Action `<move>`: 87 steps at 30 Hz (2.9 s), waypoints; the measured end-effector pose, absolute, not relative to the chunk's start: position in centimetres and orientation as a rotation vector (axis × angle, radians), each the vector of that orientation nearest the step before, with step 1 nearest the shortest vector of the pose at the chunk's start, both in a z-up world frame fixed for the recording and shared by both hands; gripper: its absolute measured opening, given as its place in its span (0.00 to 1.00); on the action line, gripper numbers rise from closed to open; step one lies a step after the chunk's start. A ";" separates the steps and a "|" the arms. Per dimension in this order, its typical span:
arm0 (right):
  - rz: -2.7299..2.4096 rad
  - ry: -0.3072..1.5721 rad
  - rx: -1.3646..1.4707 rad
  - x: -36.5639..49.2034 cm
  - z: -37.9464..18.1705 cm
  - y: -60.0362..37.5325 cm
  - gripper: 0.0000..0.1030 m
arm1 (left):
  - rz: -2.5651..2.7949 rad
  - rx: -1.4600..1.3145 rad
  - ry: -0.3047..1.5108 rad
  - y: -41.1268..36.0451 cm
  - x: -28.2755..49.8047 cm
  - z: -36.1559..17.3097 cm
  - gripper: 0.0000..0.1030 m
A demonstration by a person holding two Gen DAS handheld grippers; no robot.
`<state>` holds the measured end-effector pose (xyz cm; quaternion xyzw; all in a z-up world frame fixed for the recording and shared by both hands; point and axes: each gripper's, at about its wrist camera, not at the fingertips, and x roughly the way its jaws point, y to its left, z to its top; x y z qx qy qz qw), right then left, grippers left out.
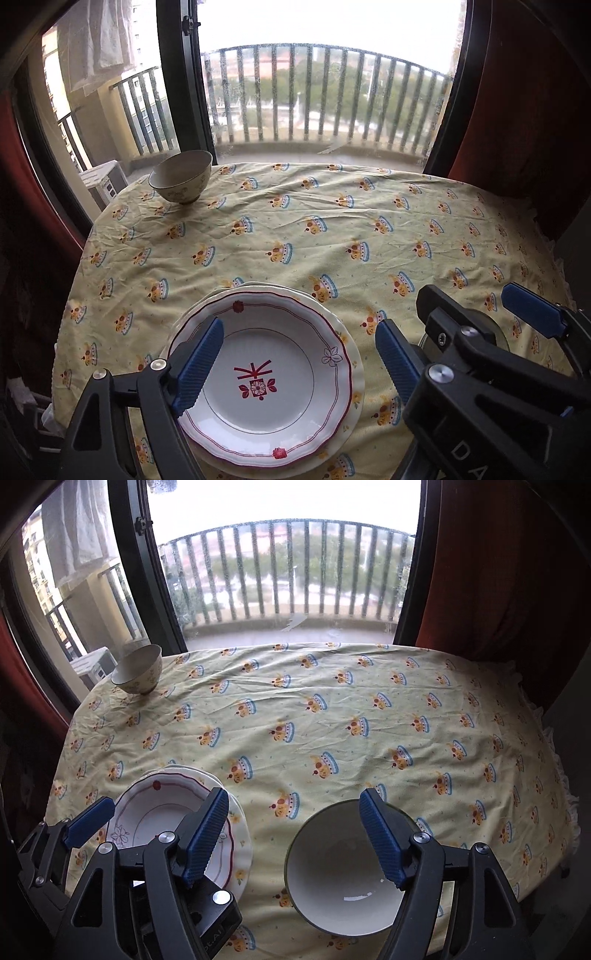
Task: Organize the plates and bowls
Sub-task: 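Move both grippers to the small cream bowl by the window, then close both grippers on the rim of the small cream bowl, then lift the small cream bowl with both grippers and carry it toward the bowls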
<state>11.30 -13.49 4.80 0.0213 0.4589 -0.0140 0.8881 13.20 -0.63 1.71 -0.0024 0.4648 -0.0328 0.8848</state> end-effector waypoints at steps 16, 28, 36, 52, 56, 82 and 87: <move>-0.041 0.892 0.051 16.8 7.6 -0.2 0.78 | -0.048 -0.008 0.911 12.1 18.7 3.9 0.83; -0.014 0.866 0.000 24.3 8.7 5.8 0.86 | 0.034 -0.012 0.881 17.7 26.0 4.1 0.83; 0.066 0.841 -0.017 30.9 7.5 7.9 0.86 | 0.137 -0.010 0.866 19.7 31.6 3.2 0.83; 0.099 0.843 0.028 40.1 2.2 8.8 0.86 | 0.224 0.021 0.856 20.3 38.9 -1.3 0.73; 0.102 0.866 0.047 41.9 0.1 9.2 0.81 | 0.216 0.009 0.884 20.6 40.7 -3.2 0.56; 0.132 0.986 0.073 45.8 -5.1 9.9 0.19 | 0.183 -0.071 0.986 20.7 42.7 -6.4 0.18; 0.129 0.999 0.069 45.3 -4.7 9.7 0.19 | 0.180 -0.081 0.996 20.5 42.1 -6.0 0.18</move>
